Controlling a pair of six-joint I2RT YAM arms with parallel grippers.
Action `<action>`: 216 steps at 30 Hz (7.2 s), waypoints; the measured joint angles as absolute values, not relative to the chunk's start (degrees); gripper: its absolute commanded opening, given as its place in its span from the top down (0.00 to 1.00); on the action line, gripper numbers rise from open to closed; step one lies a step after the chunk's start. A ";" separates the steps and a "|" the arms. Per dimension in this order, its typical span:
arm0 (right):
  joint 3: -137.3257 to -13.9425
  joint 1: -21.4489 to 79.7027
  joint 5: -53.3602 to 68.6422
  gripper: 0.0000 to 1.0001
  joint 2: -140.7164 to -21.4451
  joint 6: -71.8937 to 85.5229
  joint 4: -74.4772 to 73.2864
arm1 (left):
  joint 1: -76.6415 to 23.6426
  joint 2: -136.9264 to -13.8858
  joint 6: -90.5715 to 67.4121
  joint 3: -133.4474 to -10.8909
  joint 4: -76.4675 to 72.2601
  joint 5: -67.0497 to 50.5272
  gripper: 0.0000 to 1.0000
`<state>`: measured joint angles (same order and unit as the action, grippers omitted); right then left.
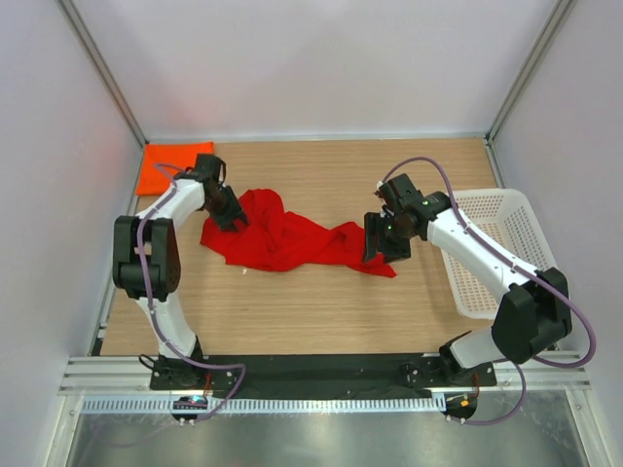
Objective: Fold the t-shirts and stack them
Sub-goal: Flatten the tshirt out
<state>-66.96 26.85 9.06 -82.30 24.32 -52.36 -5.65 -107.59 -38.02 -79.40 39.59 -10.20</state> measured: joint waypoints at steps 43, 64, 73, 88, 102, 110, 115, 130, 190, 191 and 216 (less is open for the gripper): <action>-66.41 26.85 10.50 0.39 -82.63 24.21 -52.27 | -5.21 -99.63 -40.05 -65.87 38.65 -9.69 0.78; -66.41 26.85 10.50 0.39 -82.76 24.18 -52.27 | -5.21 -103.68 -40.03 -67.81 33.69 -11.62 0.74; -66.41 26.85 10.50 0.38 -83.05 24.18 -52.27 | -6.57 -98.35 -41.89 -64.01 34.13 -13.58 0.66; -66.41 26.85 10.83 0.38 -83.02 24.10 -52.14 | -22.92 -101.43 -49.08 -65.08 29.12 -17.12 0.64; -64.90 26.85 11.25 0.38 -80.51 24.18 -52.29 | -17.28 -81.45 -40.16 -65.54 39.09 -9.89 0.68; -64.93 26.85 11.73 0.38 -80.53 24.18 -52.23 | -11.94 -80.23 -32.10 -62.70 43.70 -9.19 0.60; -64.93 26.85 11.86 0.38 -80.75 24.18 -51.96 | -12.95 -82.70 -29.32 -62.41 43.77 -8.78 0.56; -65.04 26.85 12.05 0.38 -81.06 24.82 -50.98 | -18.72 -94.96 -29.34 -68.62 44.03 0.54 0.66; -89.62 29.58 -13.91 0.99 -113.93 27.55 -51.03 | -16.93 -88.90 -31.48 -70.43 46.11 -6.13 1.00; -89.56 29.61 -15.77 0.99 -112.51 27.00 -51.75 | -16.10 -87.64 -32.25 -71.05 46.63 -6.24 1.00; -107.87 29.63 -29.89 0.99 -67.51 17.82 -62.54 | -13.04 -56.73 -40.75 -107.18 57.08 -1.52 1.00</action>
